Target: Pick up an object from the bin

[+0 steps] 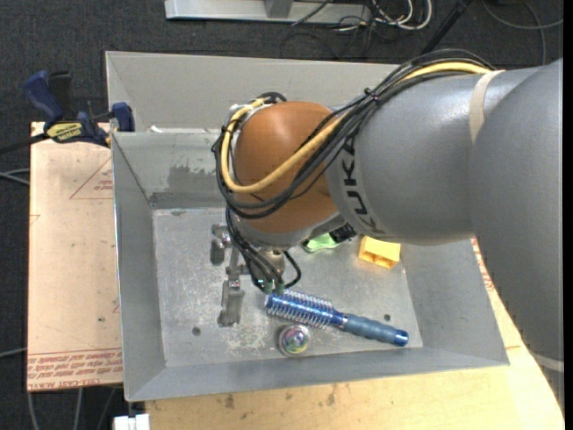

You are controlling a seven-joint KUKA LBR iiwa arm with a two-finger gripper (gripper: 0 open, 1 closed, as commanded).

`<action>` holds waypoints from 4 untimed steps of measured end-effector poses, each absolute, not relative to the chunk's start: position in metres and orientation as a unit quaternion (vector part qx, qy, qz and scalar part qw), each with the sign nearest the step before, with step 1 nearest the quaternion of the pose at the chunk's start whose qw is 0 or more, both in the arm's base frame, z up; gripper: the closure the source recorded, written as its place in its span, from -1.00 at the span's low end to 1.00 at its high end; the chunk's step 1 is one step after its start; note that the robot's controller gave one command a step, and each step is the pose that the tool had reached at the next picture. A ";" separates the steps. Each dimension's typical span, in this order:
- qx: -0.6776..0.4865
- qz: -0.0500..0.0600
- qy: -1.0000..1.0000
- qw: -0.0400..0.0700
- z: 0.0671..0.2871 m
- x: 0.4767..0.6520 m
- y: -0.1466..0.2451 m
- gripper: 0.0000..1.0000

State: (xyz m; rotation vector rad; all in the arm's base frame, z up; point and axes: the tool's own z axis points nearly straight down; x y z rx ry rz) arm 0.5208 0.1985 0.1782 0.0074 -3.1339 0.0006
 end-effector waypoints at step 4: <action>0.295 -0.002 -0.955 -0.001 0.074 0.541 0.053 1.00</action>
Offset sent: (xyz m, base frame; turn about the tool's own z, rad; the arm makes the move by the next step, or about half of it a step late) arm 0.0330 -0.0636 -0.0189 -0.2213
